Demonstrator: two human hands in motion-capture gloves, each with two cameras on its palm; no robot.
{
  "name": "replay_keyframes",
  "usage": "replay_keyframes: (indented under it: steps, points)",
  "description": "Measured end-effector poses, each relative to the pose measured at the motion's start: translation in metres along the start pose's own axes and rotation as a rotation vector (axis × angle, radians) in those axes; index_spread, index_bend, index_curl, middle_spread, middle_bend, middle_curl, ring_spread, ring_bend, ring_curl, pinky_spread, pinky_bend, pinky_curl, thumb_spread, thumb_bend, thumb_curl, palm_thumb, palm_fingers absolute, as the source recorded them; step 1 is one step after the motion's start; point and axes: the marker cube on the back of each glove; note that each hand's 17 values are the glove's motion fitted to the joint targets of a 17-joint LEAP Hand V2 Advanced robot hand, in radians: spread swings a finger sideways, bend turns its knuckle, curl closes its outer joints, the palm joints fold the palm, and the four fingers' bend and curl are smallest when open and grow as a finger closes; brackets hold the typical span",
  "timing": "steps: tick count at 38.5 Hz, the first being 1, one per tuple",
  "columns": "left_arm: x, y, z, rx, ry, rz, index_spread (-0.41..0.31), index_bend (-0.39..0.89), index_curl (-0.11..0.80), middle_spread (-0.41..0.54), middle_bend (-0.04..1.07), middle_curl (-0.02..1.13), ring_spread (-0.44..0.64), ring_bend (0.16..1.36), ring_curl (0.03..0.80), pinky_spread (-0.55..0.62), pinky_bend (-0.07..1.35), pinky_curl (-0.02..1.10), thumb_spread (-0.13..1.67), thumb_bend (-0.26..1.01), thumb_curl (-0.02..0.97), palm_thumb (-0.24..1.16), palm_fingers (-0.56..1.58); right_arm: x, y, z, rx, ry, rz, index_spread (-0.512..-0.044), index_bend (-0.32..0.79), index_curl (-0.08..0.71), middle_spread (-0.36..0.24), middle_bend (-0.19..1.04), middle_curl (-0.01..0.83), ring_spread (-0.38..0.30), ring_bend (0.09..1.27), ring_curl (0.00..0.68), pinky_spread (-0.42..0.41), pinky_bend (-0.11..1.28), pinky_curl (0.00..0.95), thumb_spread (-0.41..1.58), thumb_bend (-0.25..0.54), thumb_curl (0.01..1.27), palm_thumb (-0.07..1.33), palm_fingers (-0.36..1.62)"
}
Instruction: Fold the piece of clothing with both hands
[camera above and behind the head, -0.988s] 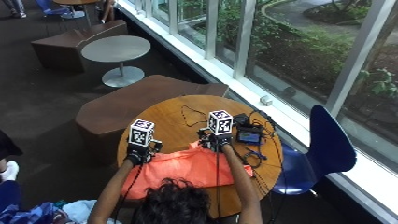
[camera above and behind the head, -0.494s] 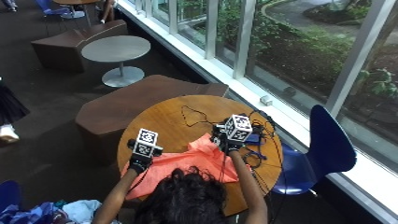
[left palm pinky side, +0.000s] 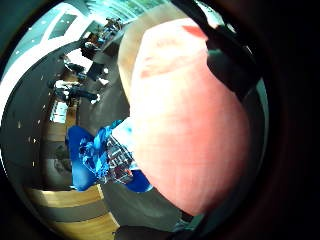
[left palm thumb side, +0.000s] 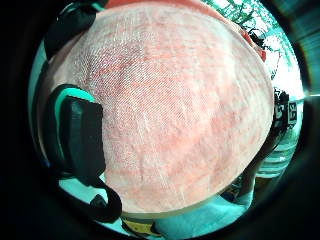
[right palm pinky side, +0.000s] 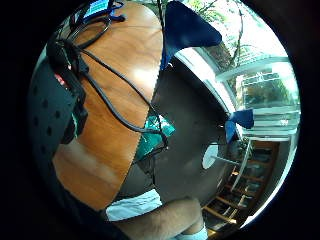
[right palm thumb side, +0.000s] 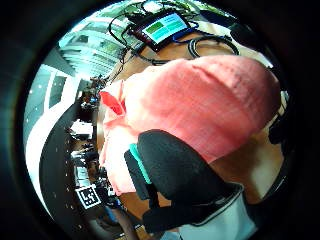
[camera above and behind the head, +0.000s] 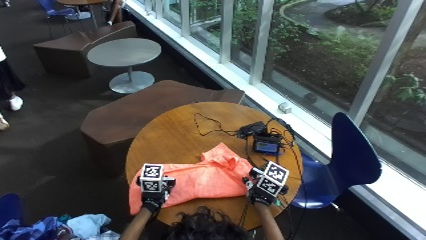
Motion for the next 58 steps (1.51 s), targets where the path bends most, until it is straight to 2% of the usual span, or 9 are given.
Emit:
replay_keyframes:
  steps: [4,8,12,22,28,39,46,51,58]
  points:
    - [0.024,0.000,0.015,-0.194,0.117,-0.011,-0.167,0.08,0.367,-0.066,0.08,0.40,0.01,0.45,0.377,0.06,0.40,0.49,1.40,-0.08,0.212,0.28,0.33,0.009,-0.019,0.010,0.044,-0.080,0.012,-0.301,-0.13,0.082,-0.118,0.21,0.432,-0.186,0.88,0.491,-0.260,0.90,0.495,1.13,-0.058,0.27,0.28,0.97]
    - [0.025,-0.004,0.022,-0.256,0.188,0.000,-0.143,0.09,0.341,0.023,0.10,0.36,0.14,0.49,0.372,0.17,0.44,0.49,1.42,-0.07,0.166,0.11,0.18,0.000,-0.027,0.015,0.121,-0.200,0.005,-0.281,0.27,0.179,-0.113,0.13,0.400,-0.194,0.75,0.451,-0.267,0.83,0.472,1.17,0.106,0.34,0.57,1.10]
    - [0.034,-0.008,0.021,-0.279,0.210,0.027,-0.131,0.12,0.327,0.071,0.14,0.34,0.22,0.51,0.347,0.26,0.44,0.46,1.42,-0.05,0.144,0.01,0.14,0.011,-0.037,0.016,0.123,-0.262,0.031,-0.273,0.36,0.245,-0.170,0.12,0.382,-0.230,0.67,0.429,-0.305,0.78,0.454,1.09,0.160,0.40,0.74,1.17]
    - [0.084,-0.019,0.019,-0.302,0.225,0.101,-0.117,0.15,0.326,0.122,0.17,0.33,0.36,0.54,0.335,0.40,0.44,0.43,1.42,-0.03,0.123,-0.04,0.06,0.052,-0.046,-0.047,0.229,-0.527,0.159,-0.277,0.26,0.309,-0.242,0.15,0.386,-0.284,0.65,0.424,-0.367,0.65,0.396,0.74,0.131,0.51,0.95,1.17]
    - [0.092,-0.020,0.010,-0.292,0.281,0.123,-0.113,0.15,0.328,0.133,0.18,0.33,0.39,0.55,0.328,0.44,0.45,0.42,1.42,-0.03,0.114,-0.04,0.05,0.016,-0.046,-0.077,0.304,-0.639,0.077,-0.287,0.17,0.321,-0.254,0.15,0.378,-0.291,0.64,0.426,-0.367,0.64,0.384,0.62,0.082,0.55,0.99,1.16]
    - [0.014,-0.011,-0.042,-0.074,0.319,0.001,-0.108,0.18,0.359,0.114,0.19,0.34,0.38,0.55,0.311,0.43,0.46,0.40,1.47,0.02,0.139,0.05,0.21,-0.190,0.013,-0.080,0.413,-0.462,-0.483,-0.294,0.19,0.366,-0.273,0.14,0.367,-0.296,0.61,0.425,-0.362,0.60,0.369,0.49,0.000,0.61,1.04,1.19]
    - [-0.075,0.020,-0.073,0.076,0.468,-0.213,-0.115,0.16,0.360,0.067,0.20,0.35,0.32,0.55,0.310,0.40,0.45,0.40,1.52,0.06,0.163,0.12,0.29,-0.327,0.075,-0.040,0.405,-0.173,-0.840,-0.303,0.19,0.393,-0.287,0.15,0.365,-0.298,0.59,0.425,-0.366,0.58,0.365,0.44,-0.027,0.65,1.05,1.20]
    - [-0.117,0.035,-0.063,0.118,0.548,-0.341,-0.119,0.15,0.356,0.035,0.23,0.37,0.27,0.54,0.308,0.35,0.44,0.39,1.57,0.10,0.187,0.19,0.36,-0.367,0.124,0.014,0.368,0.007,-0.950,-0.311,0.18,0.406,-0.290,0.15,0.363,-0.304,0.59,0.425,-0.367,0.58,0.364,0.41,-0.032,0.66,1.04,1.20]
    - [-0.131,0.048,-0.042,0.051,0.540,-0.382,-0.123,0.14,0.353,0.008,0.23,0.39,0.23,0.53,0.308,0.31,0.43,0.38,1.59,0.15,0.214,0.26,0.40,-0.377,0.173,0.044,0.445,0.078,-0.996,-0.323,0.14,0.399,-0.298,0.14,0.352,-0.306,0.61,0.432,-0.368,0.60,0.370,0.40,-0.032,0.68,1.04,1.17]
